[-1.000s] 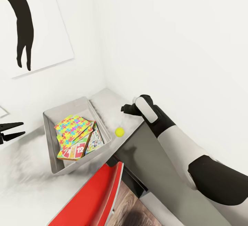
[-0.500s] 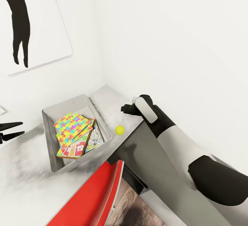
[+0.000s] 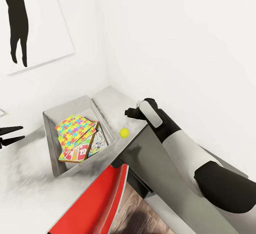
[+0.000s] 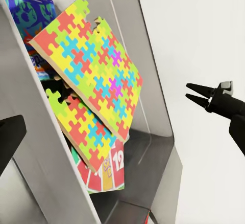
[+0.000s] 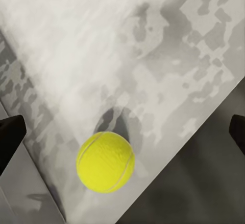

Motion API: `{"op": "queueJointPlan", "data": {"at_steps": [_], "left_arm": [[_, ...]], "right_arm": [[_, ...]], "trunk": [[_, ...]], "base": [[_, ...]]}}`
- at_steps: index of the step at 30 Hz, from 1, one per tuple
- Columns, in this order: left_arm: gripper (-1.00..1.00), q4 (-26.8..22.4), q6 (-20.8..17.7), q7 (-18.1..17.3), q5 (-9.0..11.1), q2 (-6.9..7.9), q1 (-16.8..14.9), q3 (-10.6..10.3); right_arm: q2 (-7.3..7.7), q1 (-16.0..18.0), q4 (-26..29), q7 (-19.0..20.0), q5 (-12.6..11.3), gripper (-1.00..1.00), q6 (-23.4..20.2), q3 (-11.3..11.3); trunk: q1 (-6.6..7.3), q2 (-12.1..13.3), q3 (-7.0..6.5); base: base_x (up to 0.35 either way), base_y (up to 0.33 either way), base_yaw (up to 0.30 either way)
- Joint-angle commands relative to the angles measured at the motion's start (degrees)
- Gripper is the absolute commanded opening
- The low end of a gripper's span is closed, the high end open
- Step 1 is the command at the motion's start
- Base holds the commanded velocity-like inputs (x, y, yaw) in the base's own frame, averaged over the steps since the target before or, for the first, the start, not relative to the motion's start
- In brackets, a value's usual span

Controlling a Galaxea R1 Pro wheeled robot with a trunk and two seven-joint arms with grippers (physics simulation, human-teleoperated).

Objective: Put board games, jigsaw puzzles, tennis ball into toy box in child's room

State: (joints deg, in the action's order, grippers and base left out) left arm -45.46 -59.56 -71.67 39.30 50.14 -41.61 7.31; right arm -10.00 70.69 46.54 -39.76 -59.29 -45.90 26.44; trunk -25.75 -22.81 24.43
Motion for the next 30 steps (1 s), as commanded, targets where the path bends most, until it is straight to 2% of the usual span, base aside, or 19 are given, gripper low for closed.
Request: {"op": "queueJointPlan", "data": {"at_steps": [1, 22, 30], "left_arm": [[1.00, 0.0, -0.4, -0.1, 0.1, 0.01, -0.1, 0.0], [1.00, 0.0, -0.4, -0.1, 0.1, -0.05, -0.1, -0.1], [1.00, 0.0, -0.4, -0.1, 0.1, -0.05, -0.1, -0.3]], "right_arm": [[0.00, 0.1, 0.0, -0.6, -0.5, 1.00, 0.0, 0.1], [0.00, -0.2, 0.0, -0.2, -0.6, 1.00, 0.0, 0.1], [0.00, -0.2, 0.0, -0.2, -0.6, 1.00, 0.0, 0.1]], "trunk": [[-0.03, -0.1, 0.11], [-0.03, -0.1, 0.14], [-0.03, -0.1, 0.14]], "base": [[-0.006, 0.000, 0.000], [-0.042, 0.007, 0.002], [-0.004, -0.059, 0.106]]}}
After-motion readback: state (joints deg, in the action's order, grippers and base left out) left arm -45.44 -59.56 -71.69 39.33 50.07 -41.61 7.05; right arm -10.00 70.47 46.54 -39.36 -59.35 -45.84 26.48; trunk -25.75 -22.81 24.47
